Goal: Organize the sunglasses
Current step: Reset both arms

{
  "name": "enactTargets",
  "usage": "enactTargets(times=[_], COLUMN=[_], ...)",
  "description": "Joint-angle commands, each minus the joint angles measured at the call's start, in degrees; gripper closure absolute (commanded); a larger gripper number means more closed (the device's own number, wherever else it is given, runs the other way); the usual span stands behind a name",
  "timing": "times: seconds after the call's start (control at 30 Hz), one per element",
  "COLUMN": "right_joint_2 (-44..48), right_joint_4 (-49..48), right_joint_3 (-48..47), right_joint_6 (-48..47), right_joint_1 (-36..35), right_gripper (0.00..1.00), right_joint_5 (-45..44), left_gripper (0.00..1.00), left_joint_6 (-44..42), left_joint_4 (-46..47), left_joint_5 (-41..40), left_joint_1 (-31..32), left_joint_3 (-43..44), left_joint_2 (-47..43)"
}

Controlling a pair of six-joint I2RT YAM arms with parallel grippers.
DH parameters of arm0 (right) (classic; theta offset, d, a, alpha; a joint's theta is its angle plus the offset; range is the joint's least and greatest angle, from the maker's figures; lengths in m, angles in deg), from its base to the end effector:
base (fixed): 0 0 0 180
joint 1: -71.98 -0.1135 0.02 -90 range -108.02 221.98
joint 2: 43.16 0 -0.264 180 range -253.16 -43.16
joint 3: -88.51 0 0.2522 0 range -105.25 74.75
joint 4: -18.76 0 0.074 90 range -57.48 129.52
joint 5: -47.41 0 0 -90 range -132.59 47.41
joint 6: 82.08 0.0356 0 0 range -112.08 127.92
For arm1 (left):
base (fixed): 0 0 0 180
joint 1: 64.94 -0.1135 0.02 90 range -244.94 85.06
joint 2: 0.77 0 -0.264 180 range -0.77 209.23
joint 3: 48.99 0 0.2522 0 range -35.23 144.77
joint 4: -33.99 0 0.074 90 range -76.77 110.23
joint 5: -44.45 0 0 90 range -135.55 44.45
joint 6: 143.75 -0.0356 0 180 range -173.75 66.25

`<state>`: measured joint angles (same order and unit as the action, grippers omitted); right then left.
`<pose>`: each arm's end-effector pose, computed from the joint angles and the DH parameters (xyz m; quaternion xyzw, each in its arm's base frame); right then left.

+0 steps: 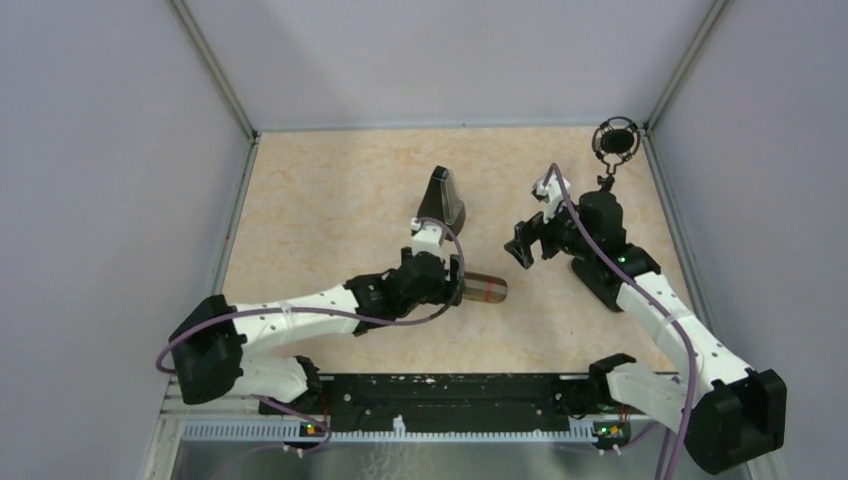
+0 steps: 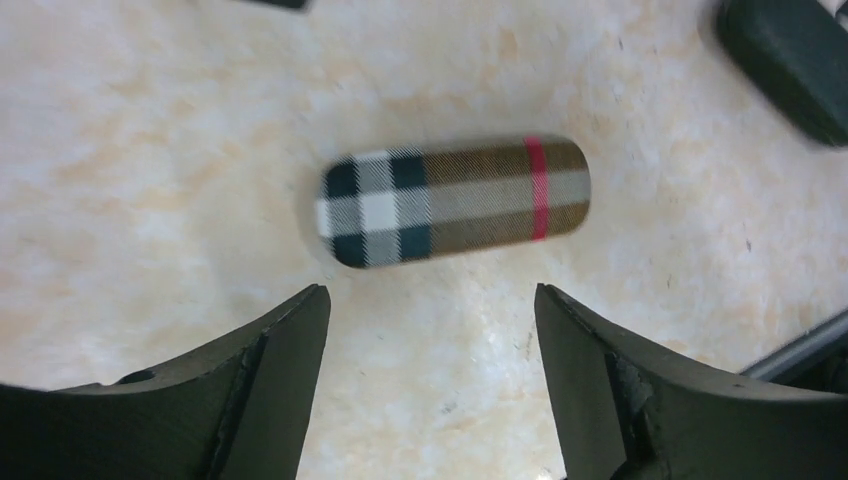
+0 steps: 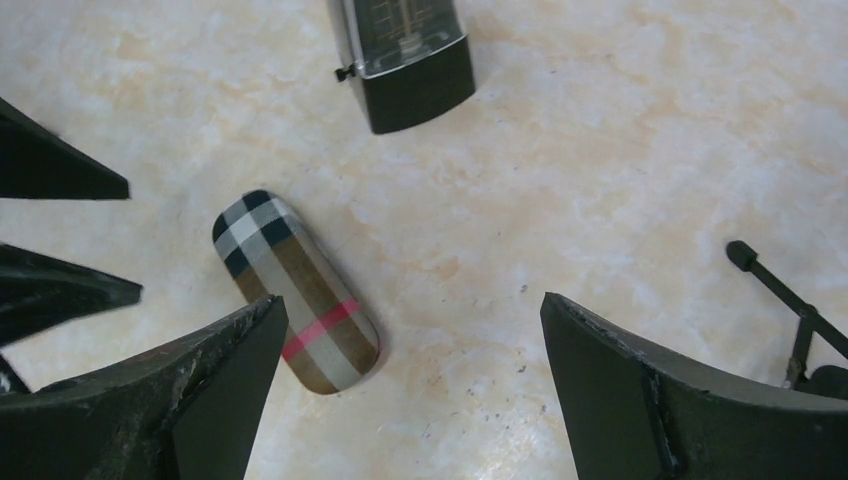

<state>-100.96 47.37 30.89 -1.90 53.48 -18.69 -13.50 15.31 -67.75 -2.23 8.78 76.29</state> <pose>0.2087 0.0850 0.2848 -0.3082 0.7907 0.2154 0.4832 0.1418 -0.2456 0.2217 0.0889 0.8814 -0.2290 0.4034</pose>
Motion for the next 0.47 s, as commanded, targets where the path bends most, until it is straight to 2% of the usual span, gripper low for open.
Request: enactTargets(times=[0.0,0.07,0.1,0.3,0.43], right_joint_2=[2.96,4.25,4.72,4.67,3.88], right_joint_4=[-5.1,-5.43,-5.96,-5.99,-7.02], right_joint_3=[-0.77,0.35,1.09,1.09,2.23], right_joint_6=[5.72,5.95,5.89,5.19,4.19], right_joint_1=[0.18,0.2,0.22,0.22,0.2], right_gripper=[0.01,0.01,0.01,0.01,0.01], right_joint_5=[-8.12,-9.0,-9.3,-9.91,-7.83], left_gripper=[0.14,0.03,0.01,0.01,0.01], left_joint_6=[-9.79,-11.91,-13.27,-18.79,-22.19], left_joint_4=[-8.71,-11.22,-11.77,-19.31,-20.2], left_joint_5=[2.28,5.0,4.75,4.79,0.76], left_joint_1=[-7.4,-11.44,-12.19,-12.4,-12.61], left_joint_3=[4.88,6.46,6.92,12.61,10.66], left_joint_2=[-6.13,-7.73,-8.45,-10.49,-10.43])
